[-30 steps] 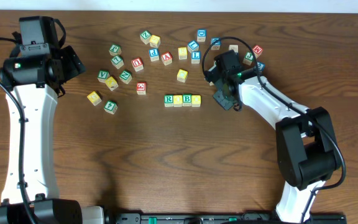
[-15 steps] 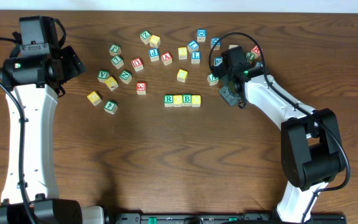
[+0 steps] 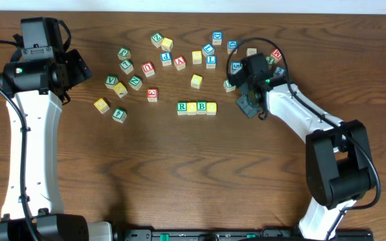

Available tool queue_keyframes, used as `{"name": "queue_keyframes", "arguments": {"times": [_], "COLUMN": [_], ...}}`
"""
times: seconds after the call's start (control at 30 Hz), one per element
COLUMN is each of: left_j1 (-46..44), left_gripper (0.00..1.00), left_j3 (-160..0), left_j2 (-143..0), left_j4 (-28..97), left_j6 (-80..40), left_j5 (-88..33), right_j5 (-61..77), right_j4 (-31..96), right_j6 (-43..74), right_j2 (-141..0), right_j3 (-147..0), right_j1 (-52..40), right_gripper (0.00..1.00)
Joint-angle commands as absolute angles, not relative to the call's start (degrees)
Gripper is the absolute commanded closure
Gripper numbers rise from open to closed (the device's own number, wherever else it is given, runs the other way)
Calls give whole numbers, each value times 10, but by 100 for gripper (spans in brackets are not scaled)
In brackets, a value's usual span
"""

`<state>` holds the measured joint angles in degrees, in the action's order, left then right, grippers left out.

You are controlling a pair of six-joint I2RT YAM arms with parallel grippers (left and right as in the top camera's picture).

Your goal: Spell out ROBOT

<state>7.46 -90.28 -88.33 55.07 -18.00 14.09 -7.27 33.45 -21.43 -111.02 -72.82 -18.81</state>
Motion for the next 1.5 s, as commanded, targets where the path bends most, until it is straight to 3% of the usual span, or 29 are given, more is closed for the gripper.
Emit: {"name": "queue_keyframes", "arguments": {"times": [0.0, 0.3, 0.7, 1.1, 1.47], "left_j1": [77, 77, 77, 77, 77], "left_gripper": [2, 2, 2, 2, 3], "left_j3": [-894, -894, -894, -894, -894], "left_j2": [-878, -878, -878, -878, -878], "left_j4": [550, 550, 550, 550, 550], "left_j6": [-180, -180, -180, -180, -180], "left_j5": [151, 151, 151, 151, 151], "right_j5": [-54, -27, -27, -23, 3], "right_j4": [341, 347, 319, 320, 322], "right_j6": [-219, -201, 43, 143, 153], "right_j2": [-1117, -1093, -982, -1055, -1105], "right_j3": [-689, -698, -727, -719, -719], "right_j1": [-186, -216, -166, -101, -102], "right_gripper": [99, 99, 99, 99, 99]}}
